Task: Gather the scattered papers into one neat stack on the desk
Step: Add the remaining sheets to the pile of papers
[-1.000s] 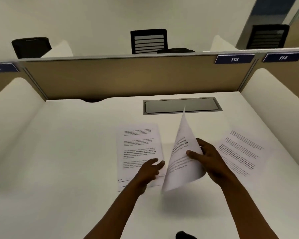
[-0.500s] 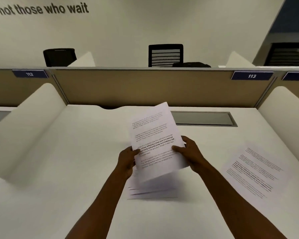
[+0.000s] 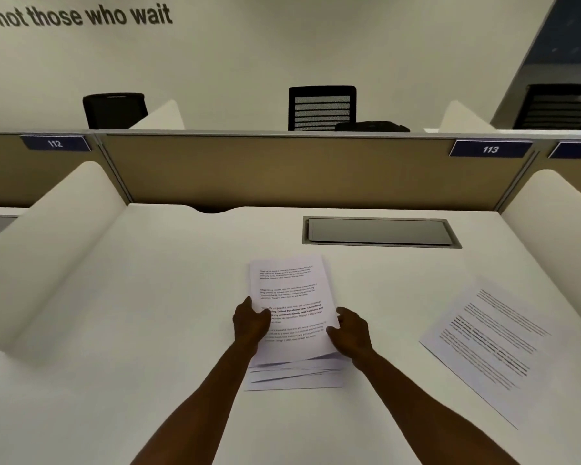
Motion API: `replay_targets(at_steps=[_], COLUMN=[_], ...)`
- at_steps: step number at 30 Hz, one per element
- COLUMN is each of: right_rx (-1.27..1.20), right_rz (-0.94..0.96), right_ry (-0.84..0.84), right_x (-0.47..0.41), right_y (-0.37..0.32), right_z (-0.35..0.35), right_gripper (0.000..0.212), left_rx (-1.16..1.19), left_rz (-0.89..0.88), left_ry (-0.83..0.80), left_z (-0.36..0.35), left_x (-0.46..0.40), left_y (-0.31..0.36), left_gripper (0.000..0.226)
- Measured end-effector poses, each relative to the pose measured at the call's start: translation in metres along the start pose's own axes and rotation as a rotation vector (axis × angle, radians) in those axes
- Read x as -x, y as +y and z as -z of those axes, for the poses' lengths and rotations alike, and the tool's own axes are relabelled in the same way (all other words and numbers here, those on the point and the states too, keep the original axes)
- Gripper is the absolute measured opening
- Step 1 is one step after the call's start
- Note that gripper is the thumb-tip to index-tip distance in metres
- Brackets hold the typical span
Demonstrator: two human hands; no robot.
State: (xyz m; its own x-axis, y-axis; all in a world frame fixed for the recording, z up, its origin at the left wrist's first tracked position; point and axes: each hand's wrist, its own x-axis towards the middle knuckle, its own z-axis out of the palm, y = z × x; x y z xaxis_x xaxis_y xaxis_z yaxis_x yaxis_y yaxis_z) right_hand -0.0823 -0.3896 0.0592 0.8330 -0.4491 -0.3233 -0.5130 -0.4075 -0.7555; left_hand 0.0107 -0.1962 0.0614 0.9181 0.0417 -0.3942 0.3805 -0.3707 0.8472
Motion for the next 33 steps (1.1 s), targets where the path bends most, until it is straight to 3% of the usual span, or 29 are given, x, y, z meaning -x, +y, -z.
replay_targets(at_steps=[5,8,11,16,20,25,30,33], right_rx=[-0.066,-0.149,-0.07,0.111,0.292,0.439,0.452,0.437], right_rz=[0.07,-0.037,-0.138,-0.233,-0.343,-0.398,-0.362,-0.353], right_ry=[0.191,0.339,0.494,0.668,0.574,0.416,0.447,0.473], right_x=[0.012,0.022,0.03,0.033,0.04,0.062,0.088,0.098], right_y=[0.009,0.041,0.078,0.112,0.135,0.171,0.195,0.207], right_z=[0.018,0.05,0.08,0.111,0.12,0.121,0.131,0.139], right_gripper=[0.053,0.045,0.044,0.063,0.079,0.076,0.074,0.073], left_rx=[-0.139,-0.19,-0.235,-0.264,-0.341,-0.563,-0.653,-0.547], left_rz=[-0.246,-0.335,-0.412,-0.451,-0.443,-0.484,-0.521,-0.437], left_ry=[0.25,0.142,0.019,-0.187,-0.387,-0.594,-0.603,-0.63], left_z=[0.005,-0.017,-0.051,-0.106,-0.155,-0.211,-0.251,-0.268], left_x=[0.006,0.017,0.032,0.059,0.08,0.104,0.121,0.13], left_y=[0.001,0.008,0.011,0.016,0.018,0.016,0.023,0.031], left_gripper=[0.055,0.059,0.058,0.057,0.06,0.073,0.078,0.086])
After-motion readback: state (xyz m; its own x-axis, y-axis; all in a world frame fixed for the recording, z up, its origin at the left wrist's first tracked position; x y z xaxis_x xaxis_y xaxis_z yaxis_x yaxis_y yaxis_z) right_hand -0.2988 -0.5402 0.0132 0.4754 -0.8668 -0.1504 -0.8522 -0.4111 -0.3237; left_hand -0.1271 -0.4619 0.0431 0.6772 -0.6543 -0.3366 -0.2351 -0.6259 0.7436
